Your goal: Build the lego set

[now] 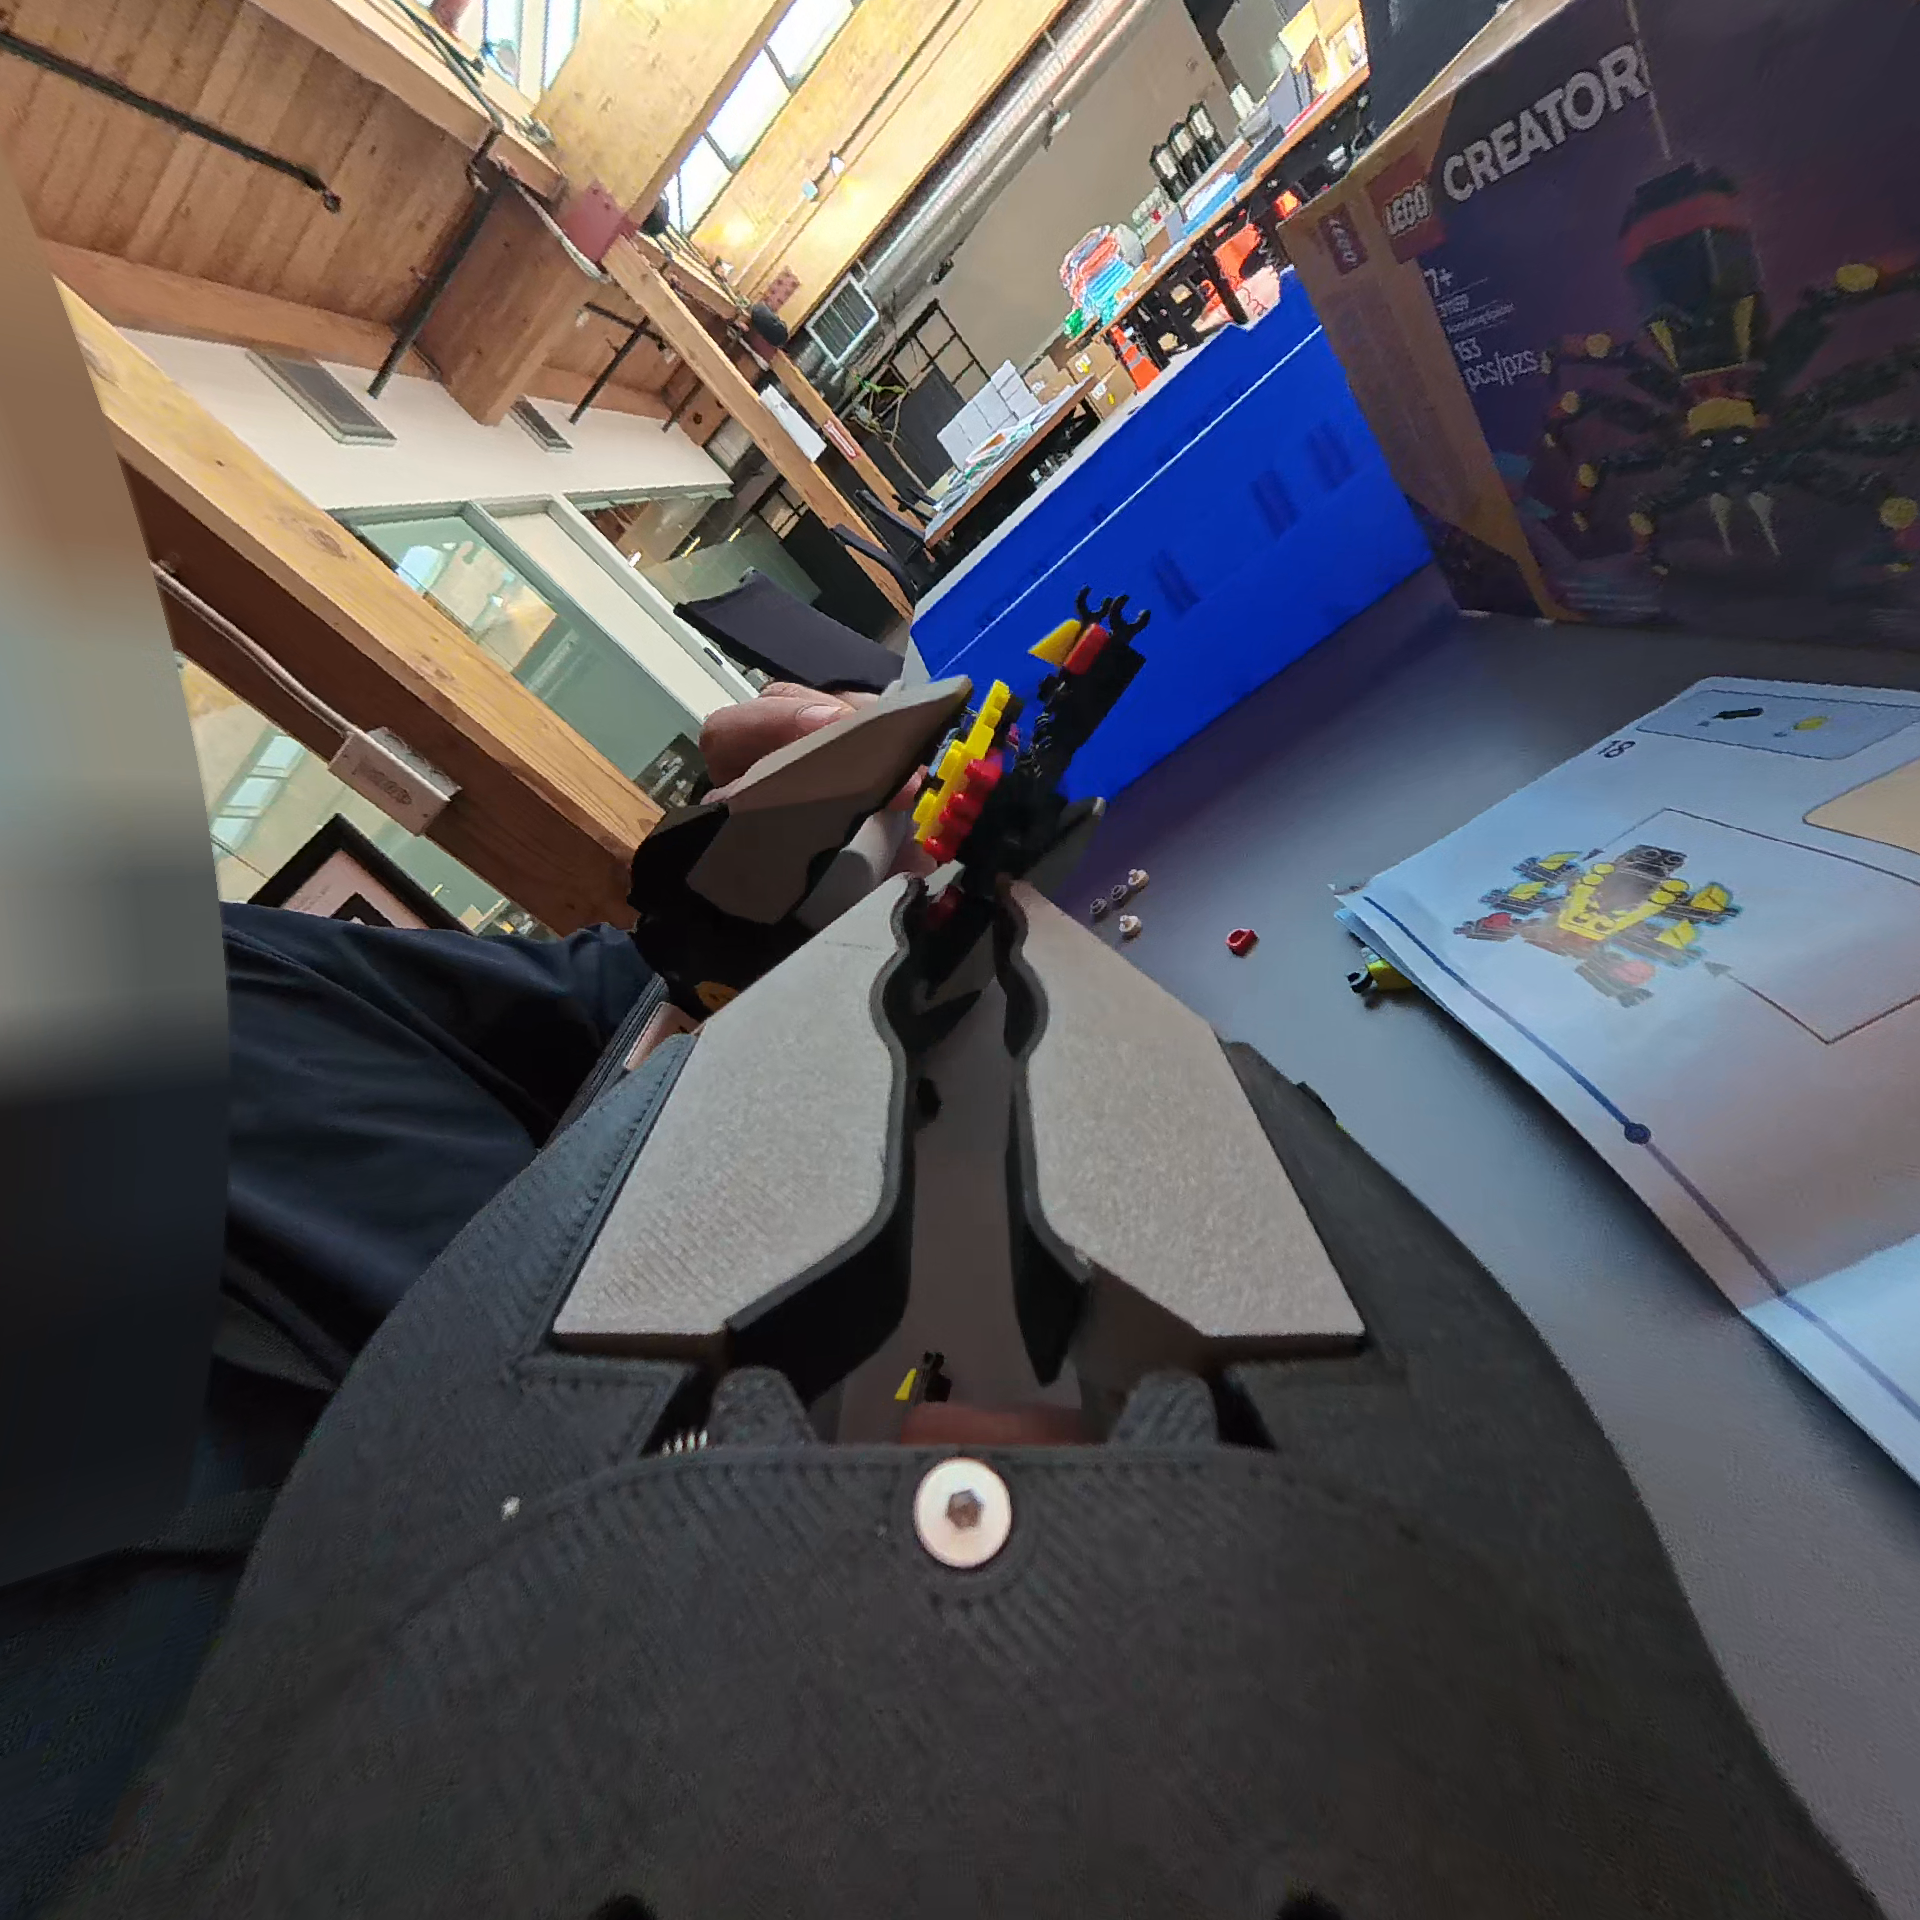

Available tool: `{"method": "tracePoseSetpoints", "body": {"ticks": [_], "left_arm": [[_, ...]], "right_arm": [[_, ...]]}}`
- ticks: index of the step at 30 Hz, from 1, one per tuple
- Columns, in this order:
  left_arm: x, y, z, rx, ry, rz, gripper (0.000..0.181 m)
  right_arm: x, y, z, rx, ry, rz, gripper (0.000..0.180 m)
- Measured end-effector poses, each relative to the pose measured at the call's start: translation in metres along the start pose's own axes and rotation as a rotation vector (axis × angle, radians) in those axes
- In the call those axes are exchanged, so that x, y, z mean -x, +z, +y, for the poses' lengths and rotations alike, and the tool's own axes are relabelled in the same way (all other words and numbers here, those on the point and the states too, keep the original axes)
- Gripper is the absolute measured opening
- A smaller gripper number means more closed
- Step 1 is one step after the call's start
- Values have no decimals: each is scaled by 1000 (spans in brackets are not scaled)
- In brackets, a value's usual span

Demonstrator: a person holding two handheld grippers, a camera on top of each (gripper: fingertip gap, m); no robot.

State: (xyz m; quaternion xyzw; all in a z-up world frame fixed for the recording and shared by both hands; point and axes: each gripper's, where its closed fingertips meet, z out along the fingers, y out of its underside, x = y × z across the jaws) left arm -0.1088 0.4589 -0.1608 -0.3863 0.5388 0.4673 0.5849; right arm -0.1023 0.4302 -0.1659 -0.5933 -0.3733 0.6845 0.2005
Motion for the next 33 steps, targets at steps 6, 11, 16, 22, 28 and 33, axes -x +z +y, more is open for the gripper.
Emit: {"method": "tracePoseSetpoints", "body": {"ticks": [6, 11, 16, 22, 28, 33], "left_arm": [[-1, -2, -6, -23, -2, 2, 28], [-4, -6, -6, -14, -95, 68, 22], [-3, -6, -5, -45, -369, 152, 22], [6, -8, 3, -105, -611, 196, 23], [-12, -3, 15, -66, -546, 240, 23], [-30, -1, 13, -43, -463, 301, 24]], "right_arm": [[1, 2, 7, 42, 8, -1, 10], [1, 3, 11, 78, -72, 41, 9], [2, 5, 9, 109, -316, 164, 9], [6, 13, 11, 141, -572, 263, 9], [3, -1, -1, 83, -480, 226, 9], [-21, -34, 28, 266, -239, 260, 9]]}}
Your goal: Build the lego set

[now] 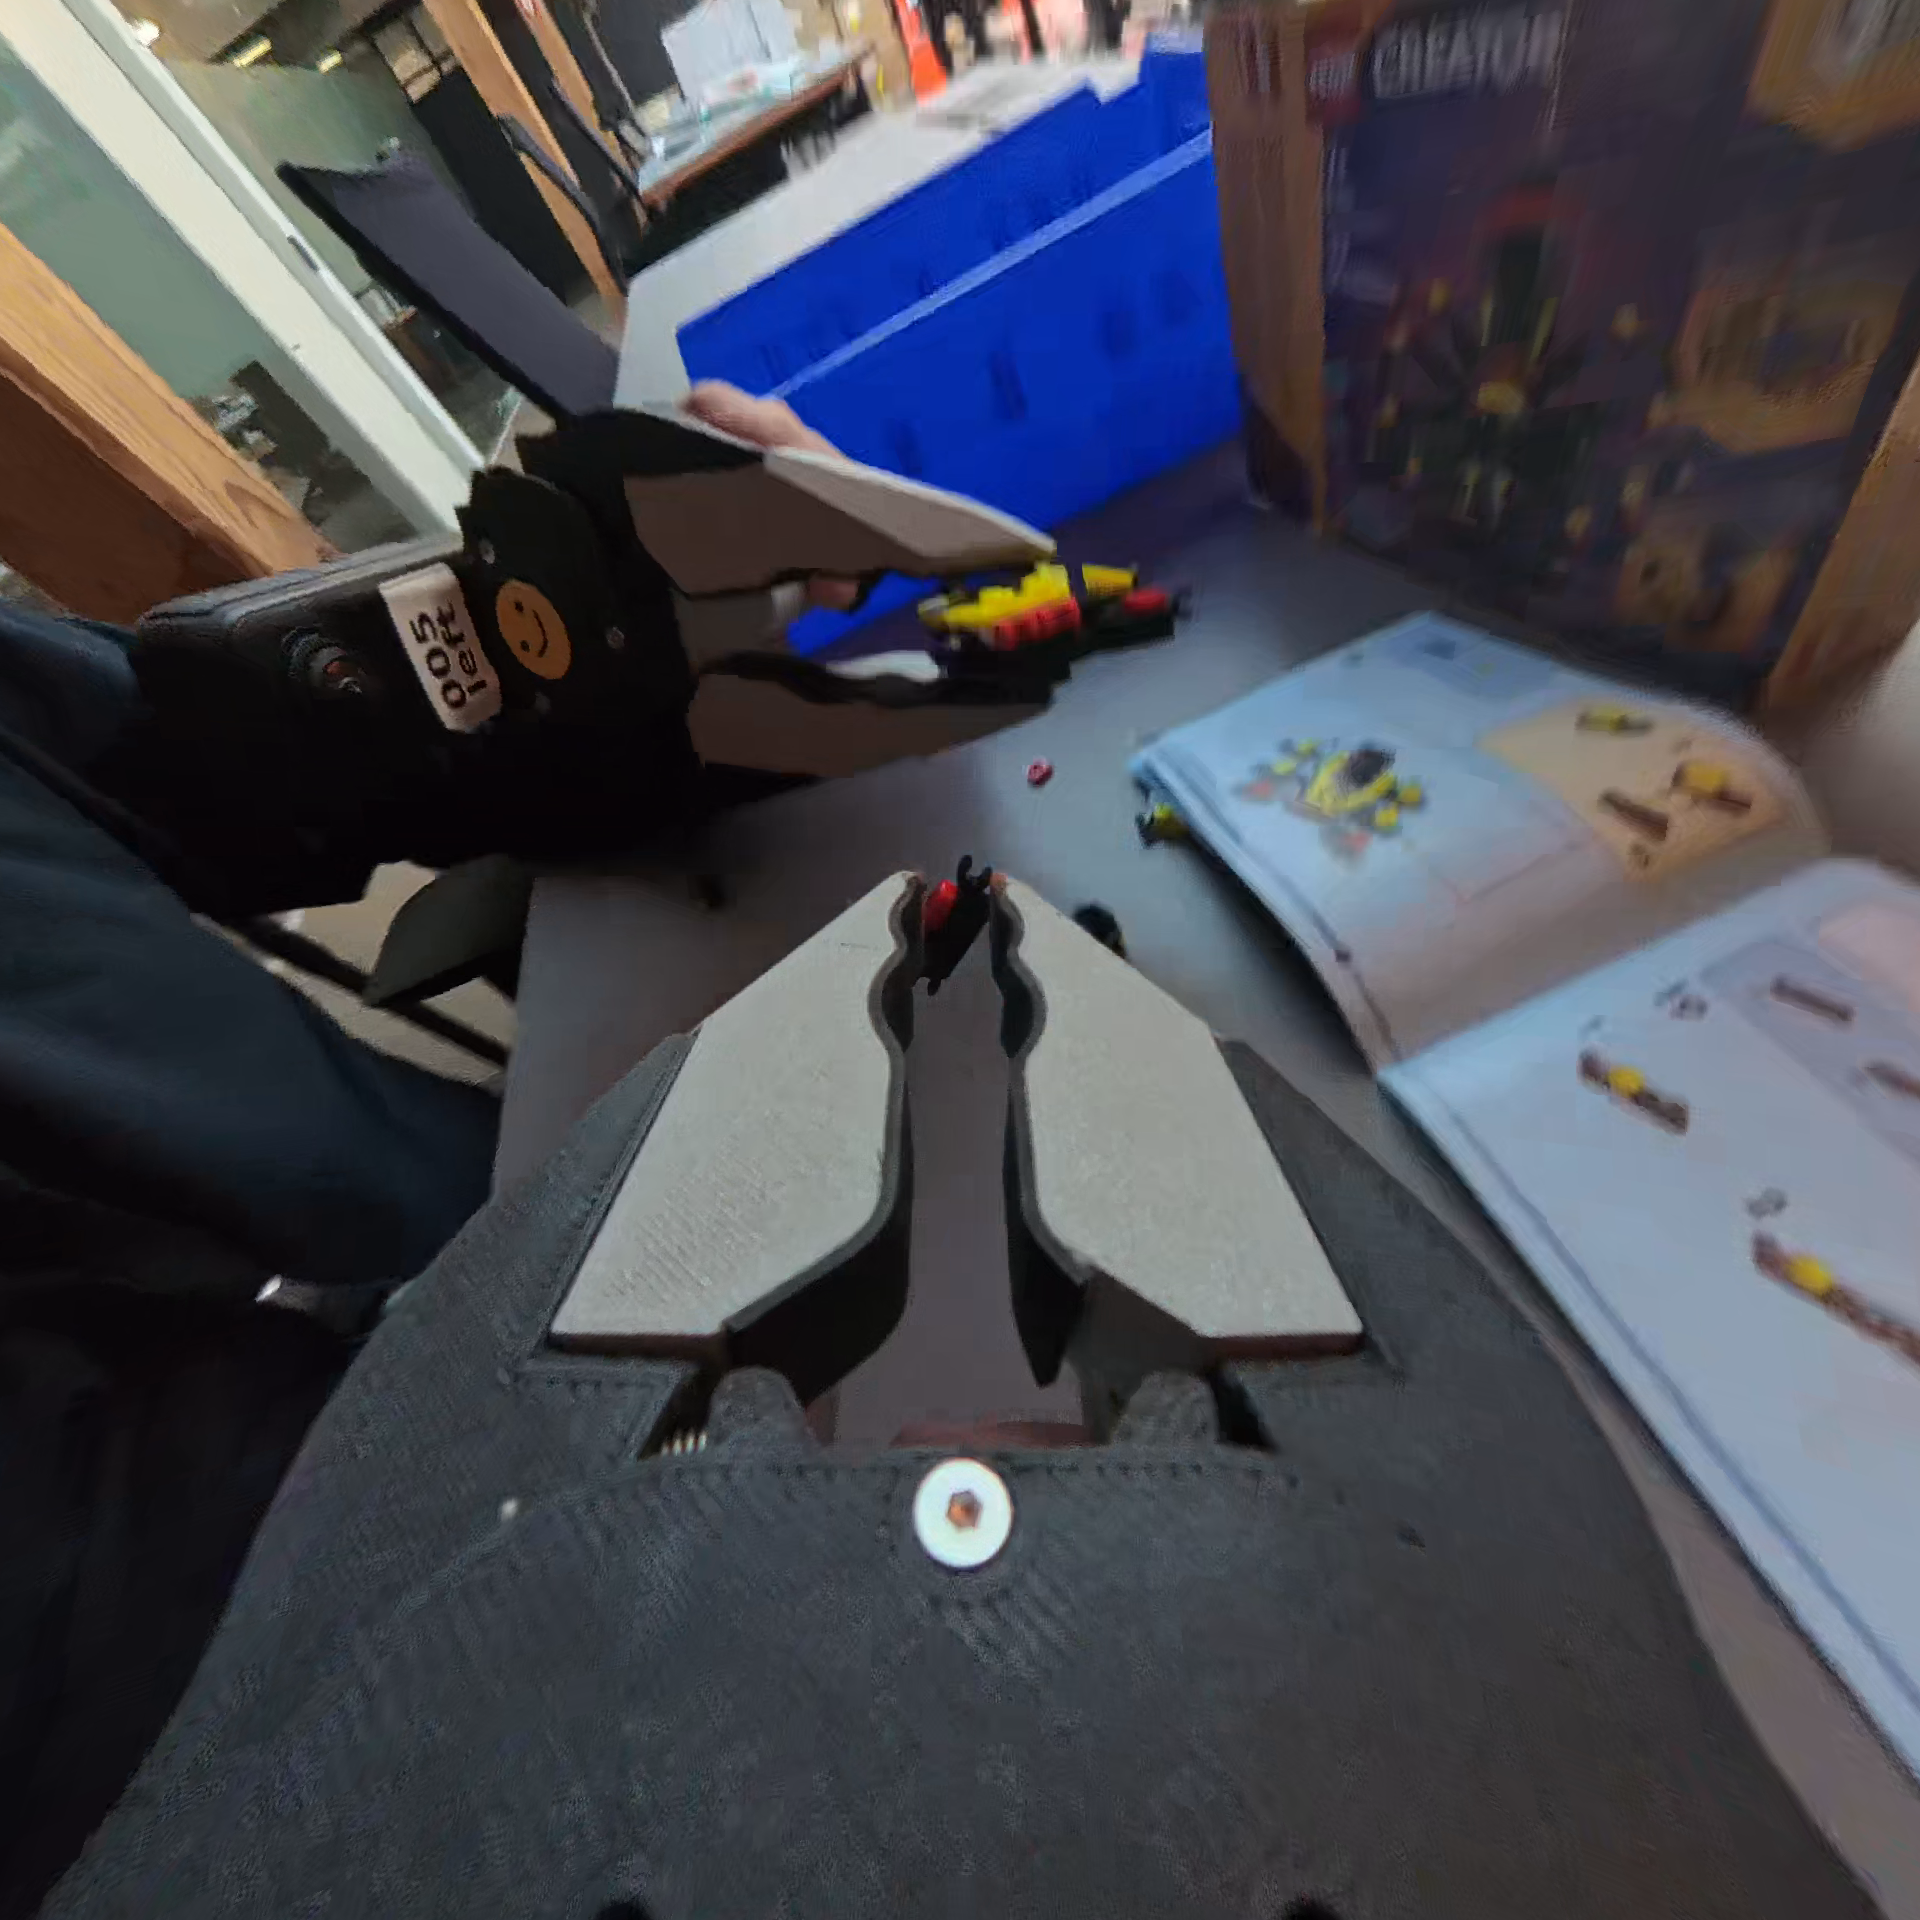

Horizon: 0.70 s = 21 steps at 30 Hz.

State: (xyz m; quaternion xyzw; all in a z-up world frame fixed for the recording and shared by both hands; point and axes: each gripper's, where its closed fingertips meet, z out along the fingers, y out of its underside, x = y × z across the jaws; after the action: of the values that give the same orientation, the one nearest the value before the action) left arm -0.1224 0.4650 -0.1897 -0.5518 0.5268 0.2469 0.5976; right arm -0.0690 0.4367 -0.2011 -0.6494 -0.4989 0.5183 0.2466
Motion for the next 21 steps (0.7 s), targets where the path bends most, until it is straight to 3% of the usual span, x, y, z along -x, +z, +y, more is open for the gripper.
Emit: {"method": "tracePoseSetpoints", "body": {"ticks": [5, 11, 16, 21], "left_arm": [[-20, 0, -15, -45, 72, 72, 23], [-36, -2, -23, -64, 122, 116, 23], [-30, -3, -19, -51, 107, 104, 23], [-31, -3, -18, -49, 108, 108, 23]], "right_arm": [[-9, -19, 55, 231, 153, 10, 14], [-32, -28, 65, 268, 107, 173, 25], [-41, -63, 64, 259, 45, 341, 24], [-37, -80, 87, 303, 102, 352, 27]]}}
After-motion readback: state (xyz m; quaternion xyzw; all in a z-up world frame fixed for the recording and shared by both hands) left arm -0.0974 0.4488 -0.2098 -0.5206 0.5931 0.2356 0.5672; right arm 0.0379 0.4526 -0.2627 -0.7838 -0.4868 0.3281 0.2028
